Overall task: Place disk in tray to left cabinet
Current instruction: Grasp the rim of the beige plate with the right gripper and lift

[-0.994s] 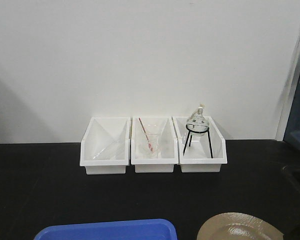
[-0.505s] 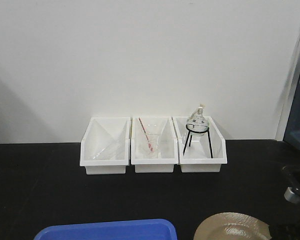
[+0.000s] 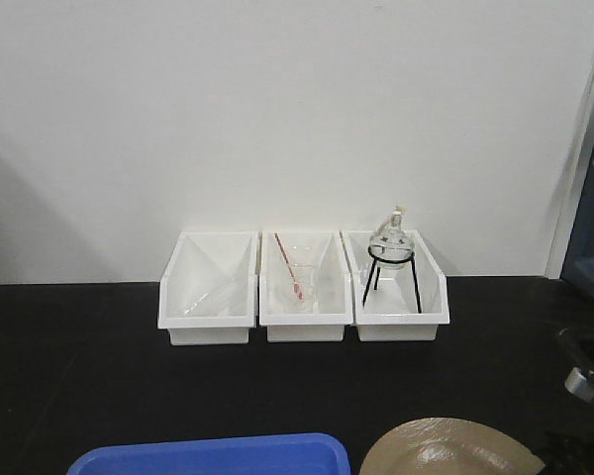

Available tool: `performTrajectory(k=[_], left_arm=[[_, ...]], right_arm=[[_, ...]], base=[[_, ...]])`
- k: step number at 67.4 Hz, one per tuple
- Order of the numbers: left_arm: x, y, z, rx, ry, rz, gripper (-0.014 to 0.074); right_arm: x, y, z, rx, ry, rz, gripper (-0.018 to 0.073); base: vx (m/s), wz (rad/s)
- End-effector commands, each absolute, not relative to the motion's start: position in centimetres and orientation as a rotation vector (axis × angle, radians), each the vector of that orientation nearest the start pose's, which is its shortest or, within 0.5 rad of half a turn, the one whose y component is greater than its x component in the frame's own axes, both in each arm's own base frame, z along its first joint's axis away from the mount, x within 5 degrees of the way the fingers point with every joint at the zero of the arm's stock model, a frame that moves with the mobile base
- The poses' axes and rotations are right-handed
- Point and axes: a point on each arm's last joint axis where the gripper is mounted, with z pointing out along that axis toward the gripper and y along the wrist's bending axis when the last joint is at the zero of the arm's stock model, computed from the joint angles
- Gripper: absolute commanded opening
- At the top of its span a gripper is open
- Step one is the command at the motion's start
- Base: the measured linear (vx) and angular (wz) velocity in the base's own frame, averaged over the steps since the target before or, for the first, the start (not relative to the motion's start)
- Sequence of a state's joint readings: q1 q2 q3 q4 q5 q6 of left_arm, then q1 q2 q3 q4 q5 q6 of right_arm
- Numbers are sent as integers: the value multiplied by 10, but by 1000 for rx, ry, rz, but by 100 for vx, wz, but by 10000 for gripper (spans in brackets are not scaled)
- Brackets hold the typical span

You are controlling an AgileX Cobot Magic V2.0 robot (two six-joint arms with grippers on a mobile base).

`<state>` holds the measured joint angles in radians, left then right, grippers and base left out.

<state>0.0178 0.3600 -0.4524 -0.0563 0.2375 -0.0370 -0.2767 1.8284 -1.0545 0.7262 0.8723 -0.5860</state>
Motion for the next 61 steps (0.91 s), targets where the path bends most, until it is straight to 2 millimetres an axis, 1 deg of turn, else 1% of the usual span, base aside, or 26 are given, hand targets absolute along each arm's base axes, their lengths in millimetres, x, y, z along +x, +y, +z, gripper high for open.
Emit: performTrajectory(k=[1, 9, 23, 29, 32, 39, 43, 47, 54, 57, 61], left_arm=[[83, 0, 339, -85, 1514, -79, 415], [83, 0, 339, -85, 1514, -79, 415], [83, 0, 339, -85, 1514, -79, 415], [83, 0, 339, -85, 1514, -79, 415], [83, 0, 339, -85, 1514, -79, 415], [83, 0, 339, -85, 1514, -79, 415], [83, 0, 339, -85, 1514, -79, 415], [83, 0, 339, -85, 1514, -79, 415], [83, 0, 339, -85, 1514, -79, 415], [83, 0, 339, -85, 1514, -79, 415], [83, 0, 339, -85, 1514, -79, 415]], right_arm=[[335, -44, 207, 281, 2666, 743, -10], [337, -42, 234, 335, 2589, 777, -8], [337, -39, 281, 352, 2457, 816, -8], [337, -36, 298, 360, 2392, 848, -8], [336, -34, 307, 367, 2352, 885, -8], [335, -23, 328, 391, 2215, 1071, -6], [336, -9, 337, 344, 2151, 1151, -5], [337, 8, 341, 300, 2127, 1204, -5], [337, 53, 340, 202, 2150, 1247, -4], [336, 82, 336, 132, 2178, 1257, -4], [334, 115, 331, 77, 2197, 1269, -4]], base=[[0, 0], [0, 0], [0, 0], [0, 0], [0, 0], [0, 0], [0, 0], [0, 0], [0, 0], [0, 0], [0, 0]])
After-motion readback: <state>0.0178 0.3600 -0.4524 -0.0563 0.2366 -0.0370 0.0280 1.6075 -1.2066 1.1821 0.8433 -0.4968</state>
